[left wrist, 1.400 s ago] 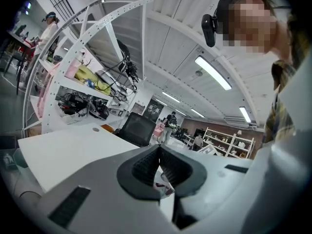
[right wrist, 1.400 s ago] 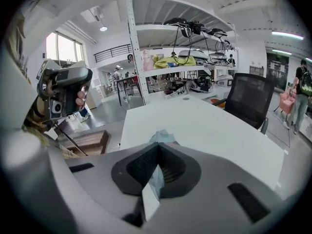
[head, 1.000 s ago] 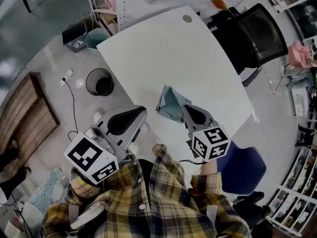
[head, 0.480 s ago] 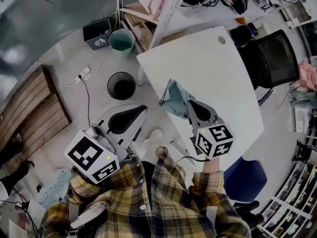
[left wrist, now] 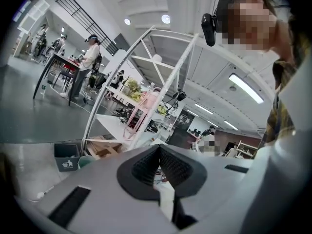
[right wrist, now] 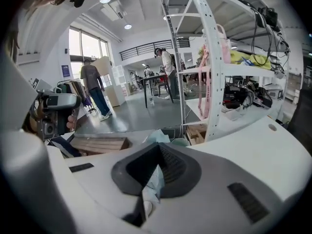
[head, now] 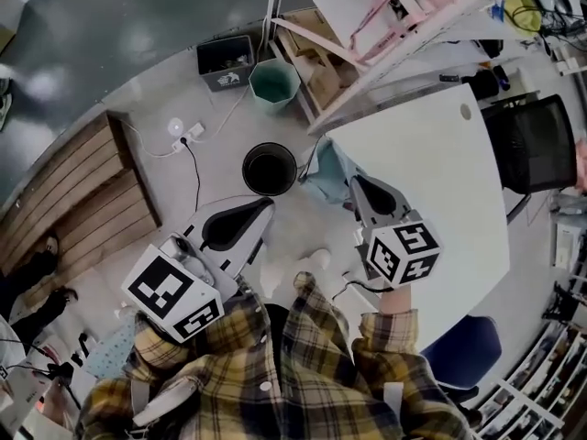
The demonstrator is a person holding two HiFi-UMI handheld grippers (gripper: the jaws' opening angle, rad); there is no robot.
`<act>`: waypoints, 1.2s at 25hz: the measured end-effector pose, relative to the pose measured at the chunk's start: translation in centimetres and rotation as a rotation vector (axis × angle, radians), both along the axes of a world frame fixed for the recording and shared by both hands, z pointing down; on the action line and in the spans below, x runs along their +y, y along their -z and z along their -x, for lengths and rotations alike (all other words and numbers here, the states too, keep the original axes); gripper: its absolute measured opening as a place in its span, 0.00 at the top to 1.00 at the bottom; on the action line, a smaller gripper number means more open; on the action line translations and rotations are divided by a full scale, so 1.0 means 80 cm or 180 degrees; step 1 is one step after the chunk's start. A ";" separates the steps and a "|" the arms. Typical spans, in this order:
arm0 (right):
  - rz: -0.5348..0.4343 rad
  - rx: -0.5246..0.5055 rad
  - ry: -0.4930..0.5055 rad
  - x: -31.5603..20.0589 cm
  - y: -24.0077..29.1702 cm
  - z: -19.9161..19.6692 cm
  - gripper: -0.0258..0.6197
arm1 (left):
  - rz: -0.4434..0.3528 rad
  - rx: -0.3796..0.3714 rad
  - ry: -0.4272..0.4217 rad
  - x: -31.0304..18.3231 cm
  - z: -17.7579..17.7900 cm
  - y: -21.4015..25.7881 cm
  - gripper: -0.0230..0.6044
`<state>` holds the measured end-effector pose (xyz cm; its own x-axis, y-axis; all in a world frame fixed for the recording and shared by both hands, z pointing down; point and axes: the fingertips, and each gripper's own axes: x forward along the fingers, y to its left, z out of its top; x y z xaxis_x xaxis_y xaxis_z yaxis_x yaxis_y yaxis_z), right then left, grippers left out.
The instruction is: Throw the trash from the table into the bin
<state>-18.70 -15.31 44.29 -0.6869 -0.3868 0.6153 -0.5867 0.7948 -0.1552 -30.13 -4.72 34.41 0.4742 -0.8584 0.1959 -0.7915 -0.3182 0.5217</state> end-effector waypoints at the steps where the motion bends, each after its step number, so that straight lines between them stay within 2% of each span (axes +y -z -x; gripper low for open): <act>1: 0.0014 -0.0003 0.0032 -0.002 -0.005 0.015 0.96 | 0.0024 0.0012 0.0026 0.001 0.011 -0.005 0.95; 5: 0.0102 0.0026 0.0137 -0.008 -0.032 0.064 0.96 | 0.0140 0.0058 0.0096 0.008 0.042 -0.031 0.95; 11: 0.0389 0.0253 0.0257 -0.015 -0.102 0.107 0.96 | 0.0288 0.0149 0.0255 0.000 0.071 -0.066 0.95; 16: 0.0536 0.0421 0.0435 -0.021 -0.164 0.130 0.96 | 0.0338 0.0220 0.0446 -0.016 0.088 -0.099 0.95; 24: 0.0767 0.0268 0.0479 -0.028 -0.266 0.163 0.96 | 0.0440 0.0155 0.0782 -0.027 0.104 -0.192 0.95; 30: 0.0853 0.0291 0.0497 -0.021 -0.369 0.158 0.96 | 0.0538 0.0104 0.0903 -0.023 0.102 -0.282 0.95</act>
<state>-31.32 -17.02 73.82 -0.6624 -0.0970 0.7428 -0.4821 0.8142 -0.3236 -38.30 -6.53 56.97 0.2293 -0.9137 0.3354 -0.8182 0.0057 0.5749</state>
